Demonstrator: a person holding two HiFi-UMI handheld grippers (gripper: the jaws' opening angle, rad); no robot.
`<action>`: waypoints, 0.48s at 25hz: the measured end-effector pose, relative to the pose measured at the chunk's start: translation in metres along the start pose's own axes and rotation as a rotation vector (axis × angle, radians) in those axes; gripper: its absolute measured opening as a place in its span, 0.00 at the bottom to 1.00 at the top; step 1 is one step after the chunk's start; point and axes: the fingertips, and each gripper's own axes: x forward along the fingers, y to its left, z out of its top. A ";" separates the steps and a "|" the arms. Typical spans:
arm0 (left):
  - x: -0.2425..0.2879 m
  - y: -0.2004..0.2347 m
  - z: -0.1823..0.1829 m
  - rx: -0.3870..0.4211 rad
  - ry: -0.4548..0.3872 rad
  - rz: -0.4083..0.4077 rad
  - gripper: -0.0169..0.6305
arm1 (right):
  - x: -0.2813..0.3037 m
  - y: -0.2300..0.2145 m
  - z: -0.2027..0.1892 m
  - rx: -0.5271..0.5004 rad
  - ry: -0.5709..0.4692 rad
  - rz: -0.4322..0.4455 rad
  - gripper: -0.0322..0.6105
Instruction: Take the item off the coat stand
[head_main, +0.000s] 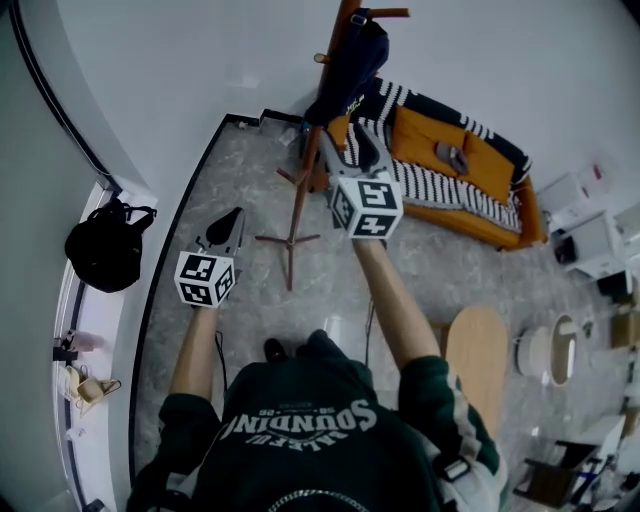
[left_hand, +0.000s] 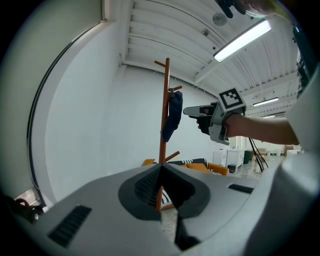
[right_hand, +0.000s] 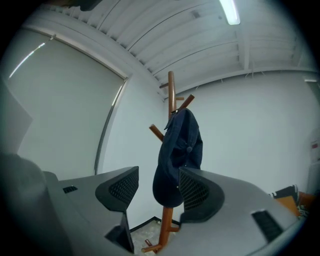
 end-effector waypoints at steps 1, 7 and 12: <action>0.000 0.001 0.000 0.000 0.000 0.000 0.03 | 0.007 -0.003 0.004 0.005 -0.002 -0.018 0.41; 0.001 0.009 -0.001 -0.001 0.004 0.004 0.03 | 0.045 -0.009 0.018 -0.010 0.008 -0.078 0.44; 0.000 0.018 -0.001 -0.003 0.005 0.017 0.03 | 0.062 -0.021 0.019 -0.012 0.012 -0.159 0.48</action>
